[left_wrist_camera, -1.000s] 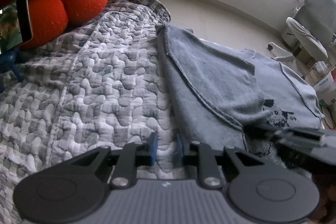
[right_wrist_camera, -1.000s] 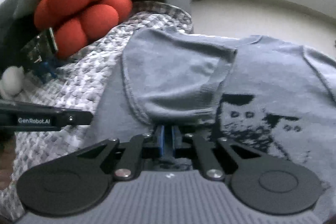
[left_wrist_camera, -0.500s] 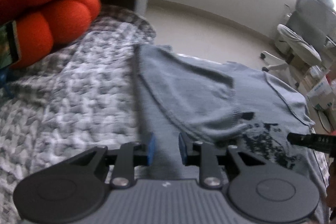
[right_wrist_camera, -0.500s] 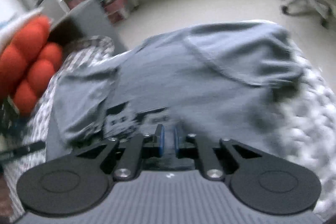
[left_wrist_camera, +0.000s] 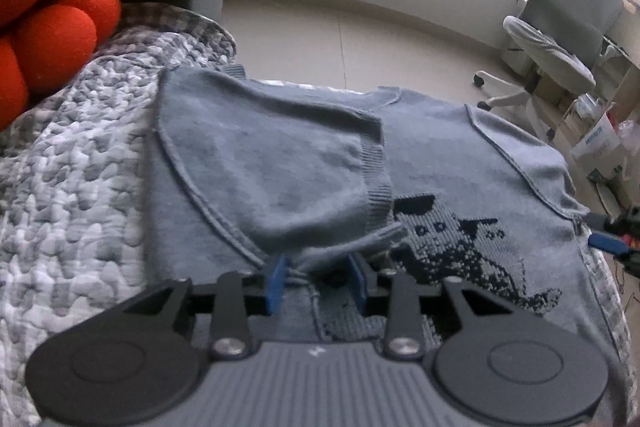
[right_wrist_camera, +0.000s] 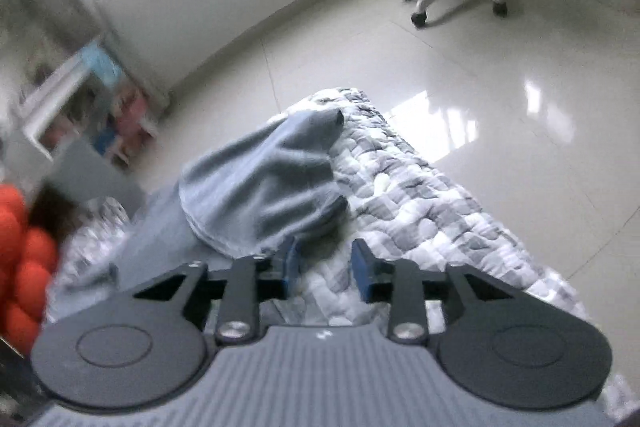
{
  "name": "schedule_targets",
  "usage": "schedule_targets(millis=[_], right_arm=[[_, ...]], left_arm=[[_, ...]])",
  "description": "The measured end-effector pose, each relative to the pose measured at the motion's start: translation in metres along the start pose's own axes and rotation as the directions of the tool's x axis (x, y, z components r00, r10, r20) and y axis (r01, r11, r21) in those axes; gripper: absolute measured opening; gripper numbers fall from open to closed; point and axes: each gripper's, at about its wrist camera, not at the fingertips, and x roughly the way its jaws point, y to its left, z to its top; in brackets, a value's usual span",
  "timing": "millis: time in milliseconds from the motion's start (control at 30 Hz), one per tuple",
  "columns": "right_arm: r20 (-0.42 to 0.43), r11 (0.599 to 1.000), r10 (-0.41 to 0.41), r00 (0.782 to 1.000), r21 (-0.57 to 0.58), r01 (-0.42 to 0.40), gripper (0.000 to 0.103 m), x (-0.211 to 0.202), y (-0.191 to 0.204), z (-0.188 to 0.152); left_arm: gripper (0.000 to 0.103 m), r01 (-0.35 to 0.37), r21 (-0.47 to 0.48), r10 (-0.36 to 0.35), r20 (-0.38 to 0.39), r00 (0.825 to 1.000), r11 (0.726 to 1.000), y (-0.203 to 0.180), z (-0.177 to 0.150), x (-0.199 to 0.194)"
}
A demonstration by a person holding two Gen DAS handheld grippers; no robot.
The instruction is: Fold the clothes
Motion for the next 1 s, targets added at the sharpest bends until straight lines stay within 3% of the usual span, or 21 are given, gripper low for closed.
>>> schedule_targets(millis=[167, 300, 333, 400, 467, 600, 700, 800, 833, 867, 900, 933, 1000], right_arm=[[0.016, 0.977, 0.102, 0.995, 0.185, -0.103, 0.048, 0.012, -0.018, 0.008], [0.04, 0.972, 0.1, 0.994, 0.208, -0.106, 0.049, 0.016, -0.013, 0.011], [0.042, 0.977, 0.092, 0.995, 0.19, -0.099, 0.049, 0.017, -0.008, 0.01], [0.036, 0.991, 0.042, 0.998, 0.123, -0.046, 0.027, 0.022, 0.008, 0.008], [0.049, 0.996, 0.001, 0.999, 0.09, -0.005, 0.013, 0.024, 0.014, 0.005], [0.122, 0.997, -0.05, 0.991, 0.072, 0.042, 0.008, 0.019, 0.022, 0.003], [0.21, 0.999, -0.035, 0.977, 0.022, 0.031, 0.007, 0.009, 0.039, 0.0], [0.302, 0.978, 0.08, 0.95, -0.208, -0.016, 0.007, -0.004, 0.089, -0.018], [0.321, 0.951, 0.135, 0.937, -0.308, -0.032, 0.007, -0.009, 0.108, -0.027], [0.284, 0.899, 0.177, 0.942, -0.436, -0.037, 0.007, -0.007, 0.124, -0.046], [0.216, 0.819, 0.202, 0.955, -0.572, -0.044, 0.007, -0.001, 0.137, -0.069], [0.145, 0.72, 0.215, 0.966, -0.692, -0.057, 0.007, 0.005, 0.151, -0.092], [-0.001, 0.471, 0.208, 0.978, -0.876, -0.101, 0.007, 0.017, 0.177, -0.139]], left_arm=[[0.039, 0.014, 0.019, -0.014, 0.022, 1.0, 1.0, -0.008, 0.001, 0.002], [0.039, 0.048, 0.034, -0.049, 0.026, 0.998, 0.998, -0.015, 0.002, 0.007], [0.039, 0.057, 0.033, -0.058, 0.026, 0.998, 0.998, -0.016, 0.002, 0.007], [0.04, 0.075, 0.013, -0.075, 0.027, 0.997, 0.997, -0.012, 0.003, 0.008], [0.04, 0.093, -0.007, -0.092, 0.028, 0.995, 0.996, -0.009, 0.005, 0.008], [0.039, 0.128, -0.046, -0.127, 0.031, 0.991, 0.991, -0.003, 0.007, 0.008], [0.04, 0.16, -0.102, -0.156, 0.044, 0.987, 0.982, 0.009, 0.011, 0.006], [0.041, 0.182, -0.221, -0.166, 0.089, 0.982, 0.958, 0.034, 0.019, -0.001], [0.041, 0.191, -0.264, -0.167, 0.109, 0.98, 0.945, 0.044, 0.021, -0.003], [0.041, 0.2, -0.305, -0.168, 0.128, 0.977, 0.931, 0.053, 0.023, -0.005], [0.041, 0.209, -0.341, -0.17, 0.143, 0.975, 0.917, 0.061, 0.023, -0.007], [0.041, 0.216, -0.367, -0.171, 0.151, 0.974, 0.905, 0.066, 0.023, -0.007], [0.041, 0.218, -0.394, -0.169, 0.154, 0.973, 0.893, 0.072, 0.022, -0.008]])
